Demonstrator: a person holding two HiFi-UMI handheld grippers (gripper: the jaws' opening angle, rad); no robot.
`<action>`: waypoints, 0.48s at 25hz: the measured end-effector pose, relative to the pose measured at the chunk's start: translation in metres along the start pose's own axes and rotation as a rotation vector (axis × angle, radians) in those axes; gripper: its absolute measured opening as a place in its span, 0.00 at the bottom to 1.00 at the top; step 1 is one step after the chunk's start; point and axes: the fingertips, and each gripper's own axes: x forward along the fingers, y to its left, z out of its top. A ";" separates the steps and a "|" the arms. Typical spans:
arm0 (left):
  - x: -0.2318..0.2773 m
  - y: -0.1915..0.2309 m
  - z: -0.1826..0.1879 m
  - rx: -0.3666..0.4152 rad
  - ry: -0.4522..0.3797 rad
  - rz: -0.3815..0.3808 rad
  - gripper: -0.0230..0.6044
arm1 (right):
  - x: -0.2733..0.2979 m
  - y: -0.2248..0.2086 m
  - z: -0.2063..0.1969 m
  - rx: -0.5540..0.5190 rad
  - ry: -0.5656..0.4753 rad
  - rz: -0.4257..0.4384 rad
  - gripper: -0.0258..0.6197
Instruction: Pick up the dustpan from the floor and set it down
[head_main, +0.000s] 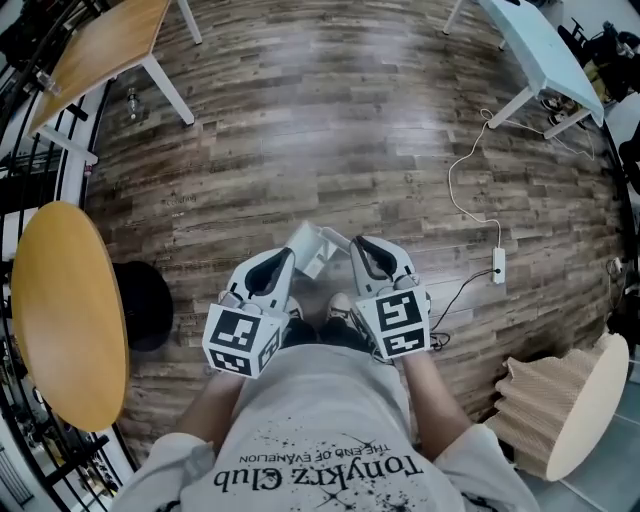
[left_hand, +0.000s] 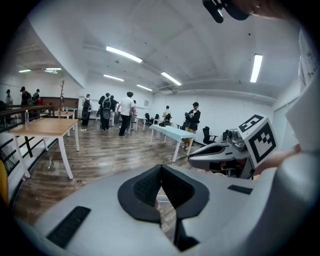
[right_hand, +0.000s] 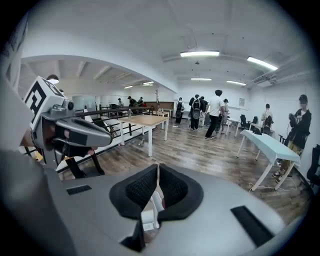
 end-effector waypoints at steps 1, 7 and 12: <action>0.001 -0.001 0.002 0.000 -0.005 -0.002 0.07 | -0.003 -0.001 0.002 0.005 -0.004 0.001 0.09; 0.003 -0.009 0.012 0.011 -0.020 -0.013 0.07 | -0.011 -0.004 0.006 0.051 -0.014 0.029 0.09; 0.003 -0.009 0.011 0.010 -0.011 -0.009 0.07 | -0.009 0.001 0.010 0.084 -0.022 0.046 0.08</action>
